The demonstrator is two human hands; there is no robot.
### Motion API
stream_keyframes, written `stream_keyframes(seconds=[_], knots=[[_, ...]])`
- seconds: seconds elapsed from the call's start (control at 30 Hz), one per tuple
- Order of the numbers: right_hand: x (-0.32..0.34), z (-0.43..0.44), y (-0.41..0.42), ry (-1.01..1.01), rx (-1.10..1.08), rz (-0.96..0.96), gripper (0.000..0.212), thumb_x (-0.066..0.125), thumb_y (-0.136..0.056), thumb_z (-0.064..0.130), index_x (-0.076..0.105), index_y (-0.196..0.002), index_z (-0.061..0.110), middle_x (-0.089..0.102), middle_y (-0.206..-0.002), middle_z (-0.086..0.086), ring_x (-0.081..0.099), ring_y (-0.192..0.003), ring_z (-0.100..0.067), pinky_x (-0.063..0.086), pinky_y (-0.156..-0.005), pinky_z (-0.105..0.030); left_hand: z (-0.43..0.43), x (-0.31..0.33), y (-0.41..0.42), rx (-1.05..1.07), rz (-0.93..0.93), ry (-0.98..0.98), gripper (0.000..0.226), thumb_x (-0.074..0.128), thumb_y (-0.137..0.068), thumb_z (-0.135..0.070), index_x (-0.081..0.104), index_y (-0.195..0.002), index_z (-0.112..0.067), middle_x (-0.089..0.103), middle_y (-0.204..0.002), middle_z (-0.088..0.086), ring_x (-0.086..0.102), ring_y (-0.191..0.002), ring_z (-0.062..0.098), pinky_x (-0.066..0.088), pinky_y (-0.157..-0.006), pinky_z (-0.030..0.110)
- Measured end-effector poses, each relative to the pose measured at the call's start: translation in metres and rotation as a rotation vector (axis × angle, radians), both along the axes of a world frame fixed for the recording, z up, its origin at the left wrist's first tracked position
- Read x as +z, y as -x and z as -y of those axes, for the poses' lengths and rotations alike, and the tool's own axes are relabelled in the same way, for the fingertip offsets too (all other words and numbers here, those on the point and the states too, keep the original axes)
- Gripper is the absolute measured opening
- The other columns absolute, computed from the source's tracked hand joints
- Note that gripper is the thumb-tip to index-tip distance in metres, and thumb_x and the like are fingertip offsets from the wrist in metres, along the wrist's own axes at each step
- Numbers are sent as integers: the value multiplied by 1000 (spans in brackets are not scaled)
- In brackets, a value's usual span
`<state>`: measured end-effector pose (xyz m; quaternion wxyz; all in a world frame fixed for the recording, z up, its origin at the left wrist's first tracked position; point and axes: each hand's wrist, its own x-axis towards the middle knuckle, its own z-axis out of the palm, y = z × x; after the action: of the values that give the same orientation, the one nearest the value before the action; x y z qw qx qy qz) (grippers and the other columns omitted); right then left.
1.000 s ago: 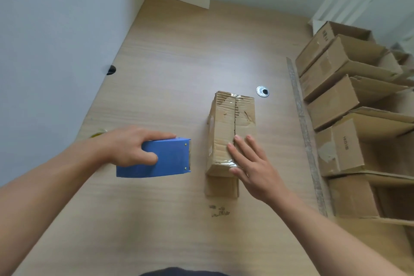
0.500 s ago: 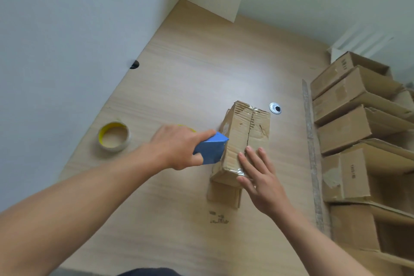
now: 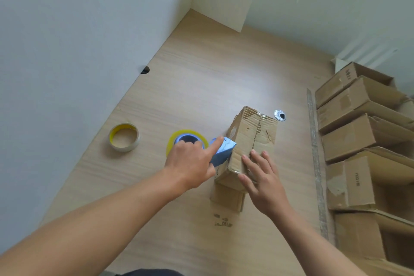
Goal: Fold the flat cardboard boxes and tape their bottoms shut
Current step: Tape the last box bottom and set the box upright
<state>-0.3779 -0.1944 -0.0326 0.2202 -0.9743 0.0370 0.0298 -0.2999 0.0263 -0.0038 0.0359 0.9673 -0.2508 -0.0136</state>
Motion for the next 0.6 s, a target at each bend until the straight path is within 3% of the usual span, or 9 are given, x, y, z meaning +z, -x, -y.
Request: stream_keyframes(seconds=[0.1,0.23,0.33,0.47,0.6], knots=[[-1,-25,-3,224,-47,-17,69,55,-85,70,53,-131,19,37,-149,-4,15,-151,-26,29,-114,-49,8,-7,2,99,-97,45,71,43,-91,-42,14,-156,-39,50,-81,2,48,-67,26,32,-58,33],[7,-43,-12,320,-199,-28,61,46,-82,77,47,-114,24,42,-126,2,32,-138,-25,31,-107,-59,0,-14,-4,129,-192,136,72,44,-88,-46,15,-154,-44,52,-80,-1,55,-77,27,39,-63,33],[10,-50,-18,271,-250,-60,60,49,-83,67,38,-129,31,38,-126,3,31,-134,-22,30,-106,-61,-15,-20,-6,147,-228,174,74,44,-84,-48,14,-152,-47,61,-95,-2,59,-92,27,40,-67,33],[10,-47,-14,245,-255,-120,76,48,-84,54,19,-152,35,27,-133,4,20,-141,-15,11,-111,-69,-34,-23,-6,178,-261,210,74,42,-81,-48,15,-151,-49,62,-96,-7,58,-90,25,43,-68,33],[8,-42,-7,214,-273,-58,59,52,-85,49,37,-141,38,33,-128,8,28,-135,-11,7,-112,-70,-48,-20,-6,200,-277,252,76,37,-77,-49,15,-149,-50,63,-95,-10,57,-84,23,42,-64,32]])
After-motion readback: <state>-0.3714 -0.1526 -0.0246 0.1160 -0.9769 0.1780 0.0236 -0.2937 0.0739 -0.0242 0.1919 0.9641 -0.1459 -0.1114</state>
